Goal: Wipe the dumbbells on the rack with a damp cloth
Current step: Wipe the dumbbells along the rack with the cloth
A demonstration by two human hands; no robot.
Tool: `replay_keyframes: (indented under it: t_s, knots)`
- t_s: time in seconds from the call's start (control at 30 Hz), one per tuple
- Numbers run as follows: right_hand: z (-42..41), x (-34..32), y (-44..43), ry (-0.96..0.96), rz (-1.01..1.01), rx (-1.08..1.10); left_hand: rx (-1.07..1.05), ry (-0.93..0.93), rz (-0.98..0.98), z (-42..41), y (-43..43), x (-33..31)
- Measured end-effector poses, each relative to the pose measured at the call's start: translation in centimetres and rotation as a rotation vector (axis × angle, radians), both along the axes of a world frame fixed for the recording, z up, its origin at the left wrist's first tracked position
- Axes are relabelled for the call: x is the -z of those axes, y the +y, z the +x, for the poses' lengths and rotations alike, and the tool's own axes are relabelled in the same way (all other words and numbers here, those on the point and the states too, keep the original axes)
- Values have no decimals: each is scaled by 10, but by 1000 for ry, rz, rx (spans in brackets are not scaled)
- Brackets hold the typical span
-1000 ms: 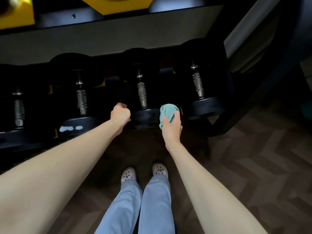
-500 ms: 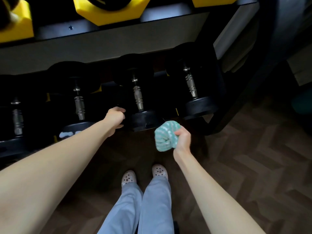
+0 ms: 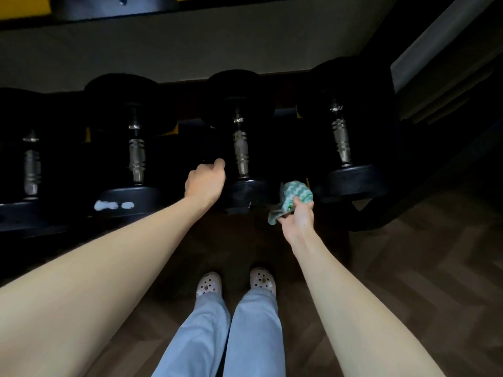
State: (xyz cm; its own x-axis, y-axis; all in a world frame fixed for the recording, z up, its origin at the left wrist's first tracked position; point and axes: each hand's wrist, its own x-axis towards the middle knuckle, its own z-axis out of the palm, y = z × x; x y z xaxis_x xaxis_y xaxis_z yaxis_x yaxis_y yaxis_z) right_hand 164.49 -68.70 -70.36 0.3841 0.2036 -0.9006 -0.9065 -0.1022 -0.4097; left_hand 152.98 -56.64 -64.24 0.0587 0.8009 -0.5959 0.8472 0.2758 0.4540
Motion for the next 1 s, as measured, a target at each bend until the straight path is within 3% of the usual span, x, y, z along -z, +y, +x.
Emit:
replay_keyframes:
  t_s: [0.3,0.47,0.8,1.0]
  knots:
    - [6,-20,3,-54,134,197,-27,-61,-32,-9,2,4]
    - [-13,-40,1,-37,186,259,-47,-149,-144,-22,8,3]
    - [-57,-71,7,-309,212,-131,-157,-415,-399,-33,7,-15]
    - [-90,-71,8,-367,182,-350,-56,-457,-485,-47,9,-23]
